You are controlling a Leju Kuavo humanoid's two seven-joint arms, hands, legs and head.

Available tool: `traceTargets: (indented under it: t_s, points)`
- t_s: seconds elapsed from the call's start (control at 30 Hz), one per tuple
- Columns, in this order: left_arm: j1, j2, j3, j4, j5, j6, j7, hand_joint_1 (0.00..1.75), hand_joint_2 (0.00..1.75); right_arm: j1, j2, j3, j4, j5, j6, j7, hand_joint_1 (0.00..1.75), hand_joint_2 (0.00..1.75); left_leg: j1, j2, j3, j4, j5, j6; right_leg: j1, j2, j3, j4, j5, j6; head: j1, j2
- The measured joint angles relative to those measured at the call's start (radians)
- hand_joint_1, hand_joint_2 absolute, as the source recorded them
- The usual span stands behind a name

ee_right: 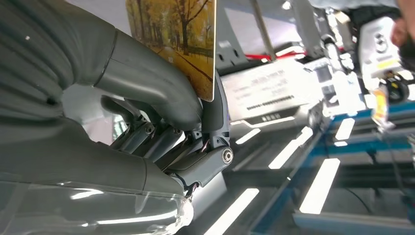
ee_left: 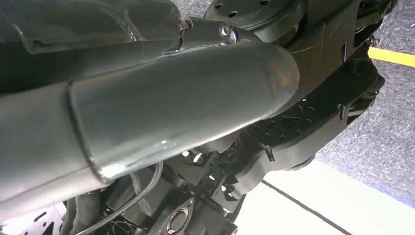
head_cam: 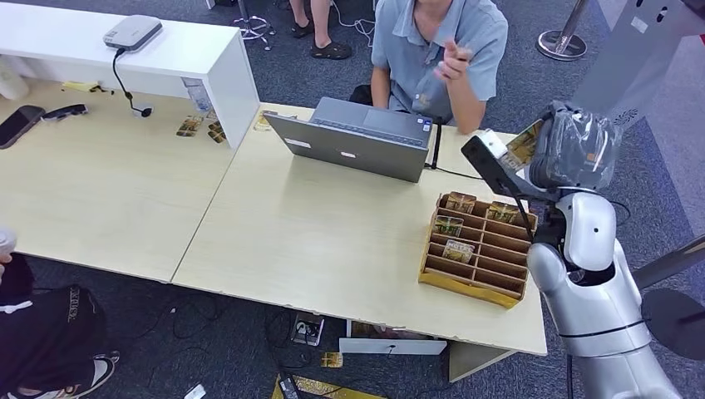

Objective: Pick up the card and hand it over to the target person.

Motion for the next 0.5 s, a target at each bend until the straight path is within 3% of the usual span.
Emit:
traceTargets:
  t_s: [0.23,0.5]
  points:
    - [-0.013,0.013,-0.027,0.012,0.000,-0.024,-0.005,0.00,0.00,-0.083,0.044,0.063,0.137,0.014,-0.012,-0.014,1.75,1.75,0.000,-0.002,0.001,-0.003,0.002,0.001,0.001,-0.001,0.002,-0.004,0.002,0.000,0.000,0.000]
    - [-0.019,0.010,-0.035,0.025,0.000,-0.027,-0.011,0.00,0.00,-0.101,0.061,0.087,0.205,0.003,-0.034,-0.015,1.71,1.75,0.001,-0.005,0.000,0.000,-0.001,0.000,0.001,-0.004,0.003,-0.001,-0.001,0.000,0.000,0.000]
